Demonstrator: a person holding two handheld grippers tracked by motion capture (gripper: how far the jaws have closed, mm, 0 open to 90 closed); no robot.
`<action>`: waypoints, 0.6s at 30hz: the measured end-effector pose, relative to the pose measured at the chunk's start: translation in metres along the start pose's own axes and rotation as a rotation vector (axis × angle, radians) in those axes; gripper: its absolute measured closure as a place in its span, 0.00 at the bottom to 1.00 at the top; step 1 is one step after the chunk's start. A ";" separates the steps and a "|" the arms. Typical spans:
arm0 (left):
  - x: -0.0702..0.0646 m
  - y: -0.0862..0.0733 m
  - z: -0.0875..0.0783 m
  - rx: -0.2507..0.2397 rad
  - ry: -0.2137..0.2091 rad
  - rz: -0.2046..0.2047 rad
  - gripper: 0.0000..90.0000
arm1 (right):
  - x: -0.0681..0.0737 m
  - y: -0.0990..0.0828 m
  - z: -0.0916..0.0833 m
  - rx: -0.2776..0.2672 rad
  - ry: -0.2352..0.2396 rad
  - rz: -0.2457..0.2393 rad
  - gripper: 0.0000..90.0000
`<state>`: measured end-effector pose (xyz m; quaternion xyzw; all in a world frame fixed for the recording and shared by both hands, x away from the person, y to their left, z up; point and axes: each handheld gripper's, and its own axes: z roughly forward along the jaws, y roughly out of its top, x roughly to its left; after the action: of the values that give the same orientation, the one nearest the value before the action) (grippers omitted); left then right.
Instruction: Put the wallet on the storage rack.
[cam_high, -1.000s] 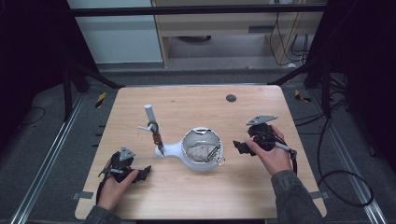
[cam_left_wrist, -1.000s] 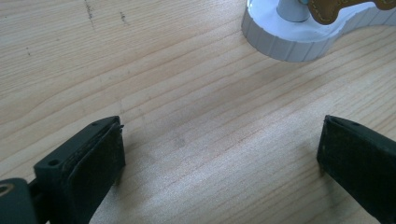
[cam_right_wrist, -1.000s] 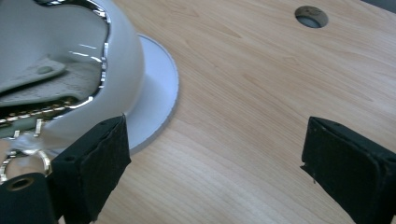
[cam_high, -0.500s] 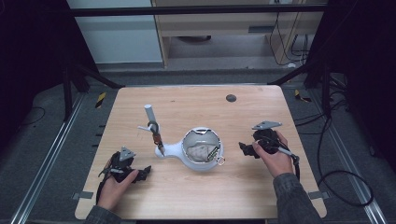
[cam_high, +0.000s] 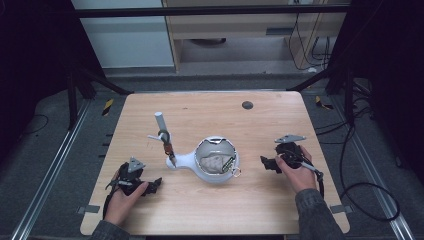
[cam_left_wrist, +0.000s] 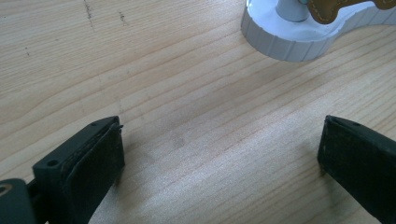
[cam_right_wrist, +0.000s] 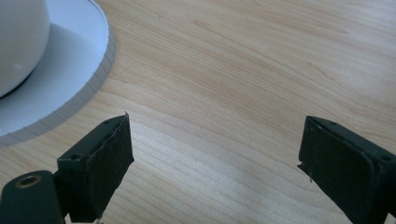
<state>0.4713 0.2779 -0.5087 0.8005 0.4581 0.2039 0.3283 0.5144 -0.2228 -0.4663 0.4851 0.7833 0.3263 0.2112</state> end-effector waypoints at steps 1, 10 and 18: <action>0.000 0.000 0.000 0.000 0.000 -0.001 0.00 | -0.001 -0.001 0.000 0.003 0.002 0.004 0.11; 0.000 0.000 0.000 -0.001 0.000 -0.001 0.00 | -0.006 -0.009 0.004 0.017 -0.004 0.035 0.10; 0.000 0.000 0.000 -0.001 0.000 -0.002 0.00 | -0.014 -0.020 0.008 0.021 0.005 0.076 0.07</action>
<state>0.4713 0.2778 -0.5088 0.8000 0.4586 0.2038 0.3288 0.5130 -0.2391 -0.4855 0.5159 0.7682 0.3272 0.1916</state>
